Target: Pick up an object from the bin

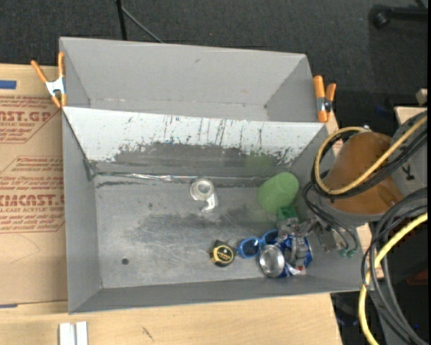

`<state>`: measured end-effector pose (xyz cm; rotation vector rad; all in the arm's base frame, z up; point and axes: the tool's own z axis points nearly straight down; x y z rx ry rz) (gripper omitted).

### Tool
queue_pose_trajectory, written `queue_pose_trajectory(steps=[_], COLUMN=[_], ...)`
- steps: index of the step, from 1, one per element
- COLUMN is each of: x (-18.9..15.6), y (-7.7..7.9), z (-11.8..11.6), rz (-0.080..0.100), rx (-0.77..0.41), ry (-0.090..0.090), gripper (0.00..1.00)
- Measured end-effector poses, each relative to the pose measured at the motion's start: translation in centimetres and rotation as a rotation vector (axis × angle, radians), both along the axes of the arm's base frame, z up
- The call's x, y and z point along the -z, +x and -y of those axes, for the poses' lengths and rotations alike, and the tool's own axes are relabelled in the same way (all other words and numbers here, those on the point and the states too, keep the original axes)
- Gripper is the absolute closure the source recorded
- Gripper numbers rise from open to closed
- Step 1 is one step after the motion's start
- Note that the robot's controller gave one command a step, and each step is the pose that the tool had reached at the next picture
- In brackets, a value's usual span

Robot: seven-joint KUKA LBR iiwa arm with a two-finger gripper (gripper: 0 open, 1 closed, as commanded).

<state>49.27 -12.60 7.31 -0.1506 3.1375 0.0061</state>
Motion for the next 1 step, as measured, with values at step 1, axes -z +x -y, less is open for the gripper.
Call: queue_pose_trajectory(steps=[1], x=[-12.73], y=[-0.78], z=[1.9], rz=[0.008], rx=[-0.024], ry=[-0.007], gripper=[1.0])
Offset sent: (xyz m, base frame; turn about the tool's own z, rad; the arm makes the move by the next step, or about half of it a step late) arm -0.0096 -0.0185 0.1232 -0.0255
